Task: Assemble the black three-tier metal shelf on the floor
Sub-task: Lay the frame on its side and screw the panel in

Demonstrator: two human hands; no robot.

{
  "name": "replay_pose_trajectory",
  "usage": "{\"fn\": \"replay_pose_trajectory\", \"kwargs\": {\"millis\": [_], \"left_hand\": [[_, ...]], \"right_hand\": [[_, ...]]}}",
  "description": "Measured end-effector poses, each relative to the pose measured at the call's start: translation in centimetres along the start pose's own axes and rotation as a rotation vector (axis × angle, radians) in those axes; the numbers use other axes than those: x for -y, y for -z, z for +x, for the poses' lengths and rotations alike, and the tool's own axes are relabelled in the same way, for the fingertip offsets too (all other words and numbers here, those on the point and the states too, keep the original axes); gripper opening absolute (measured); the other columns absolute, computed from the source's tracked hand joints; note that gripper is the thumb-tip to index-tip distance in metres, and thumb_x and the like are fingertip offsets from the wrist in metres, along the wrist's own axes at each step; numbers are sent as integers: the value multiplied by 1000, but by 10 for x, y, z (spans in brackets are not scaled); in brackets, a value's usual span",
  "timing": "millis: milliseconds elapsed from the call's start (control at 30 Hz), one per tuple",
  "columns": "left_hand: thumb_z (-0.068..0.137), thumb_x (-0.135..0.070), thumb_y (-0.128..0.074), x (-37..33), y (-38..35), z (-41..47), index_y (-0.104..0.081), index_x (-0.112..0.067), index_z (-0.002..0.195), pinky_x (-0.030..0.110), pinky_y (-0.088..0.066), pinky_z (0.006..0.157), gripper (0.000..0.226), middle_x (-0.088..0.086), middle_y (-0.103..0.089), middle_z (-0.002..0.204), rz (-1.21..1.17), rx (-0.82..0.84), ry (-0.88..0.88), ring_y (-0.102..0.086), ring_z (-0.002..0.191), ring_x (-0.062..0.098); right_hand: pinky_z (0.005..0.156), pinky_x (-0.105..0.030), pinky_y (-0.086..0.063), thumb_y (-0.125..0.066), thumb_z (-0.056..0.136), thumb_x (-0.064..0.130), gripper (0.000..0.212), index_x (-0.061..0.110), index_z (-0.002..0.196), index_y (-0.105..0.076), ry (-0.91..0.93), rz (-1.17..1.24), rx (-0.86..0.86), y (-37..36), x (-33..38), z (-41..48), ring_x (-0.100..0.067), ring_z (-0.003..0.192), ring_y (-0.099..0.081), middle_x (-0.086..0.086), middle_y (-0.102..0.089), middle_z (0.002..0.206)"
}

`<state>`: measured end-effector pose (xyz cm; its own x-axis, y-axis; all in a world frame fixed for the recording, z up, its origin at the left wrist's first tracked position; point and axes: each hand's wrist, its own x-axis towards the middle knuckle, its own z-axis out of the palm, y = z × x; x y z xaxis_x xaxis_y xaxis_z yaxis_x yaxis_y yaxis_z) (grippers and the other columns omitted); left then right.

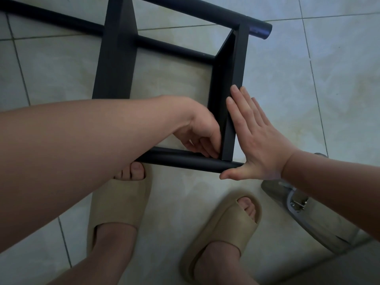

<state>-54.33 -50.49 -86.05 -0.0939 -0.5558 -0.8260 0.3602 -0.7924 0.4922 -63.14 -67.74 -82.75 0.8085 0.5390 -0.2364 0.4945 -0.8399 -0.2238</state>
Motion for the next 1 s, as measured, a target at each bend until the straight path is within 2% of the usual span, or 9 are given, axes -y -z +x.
{"fn": "replay_pose_trajectory", "kwargs": {"millis": [133,300,467,567,700,867,1000], "left_hand": [[92,-10,-64,-1,-1,0,-72,-18,87,28,-44,85,12,-2,-73,81,-17,6,-1,-67,86,12],[91,-6,-63,-1,-1,1,-72,-16,86,23,-46,75,14,-1,-74,79,-27,7,-18,-67,82,11],[91,-4,-63,4,-3,2,-71,-14,91,25,-47,78,13,1,-75,83,-54,-20,-67,-69,86,13],[90,-1,-64,7,-3,2,-71,-11,100,25,-47,80,16,5,-75,93,-76,-27,-121,-70,88,14],[89,2,-63,13,-5,3,-68,-10,102,24,-48,77,19,6,-72,97,-113,-21,-181,-69,85,12],[89,5,-62,19,-6,5,-65,-7,105,36,-49,97,20,12,-71,101,-170,5,-231,-70,89,18],[89,6,-62,21,-8,5,-63,-6,109,37,-48,98,23,12,-71,100,-189,5,-244,-71,89,18]], "right_hand": [[124,-60,-9,-35,75,97,135,-4,159,-2,3,9,-4,0,0,0,-39,155,9,-22,7,167],[125,-59,-9,-36,74,97,135,-3,159,-1,1,6,-1,0,0,0,-38,155,10,-22,7,167],[125,-60,-9,-37,74,96,136,-4,159,-2,-2,6,-1,0,0,0,-39,155,9,-22,6,167],[125,-60,-9,-36,74,96,135,-4,159,-2,-4,6,4,0,0,0,-39,155,9,-22,6,167],[124,-60,-10,-36,75,96,135,-5,159,-3,-3,-1,1,0,0,0,-39,155,8,-24,5,167],[125,-59,-8,-37,75,95,135,-4,159,-2,1,-4,7,0,0,0,-40,155,9,-23,6,167],[125,-58,-8,-37,76,95,134,-4,159,-2,2,-2,1,0,0,0,-40,155,9,-23,6,167]]}}
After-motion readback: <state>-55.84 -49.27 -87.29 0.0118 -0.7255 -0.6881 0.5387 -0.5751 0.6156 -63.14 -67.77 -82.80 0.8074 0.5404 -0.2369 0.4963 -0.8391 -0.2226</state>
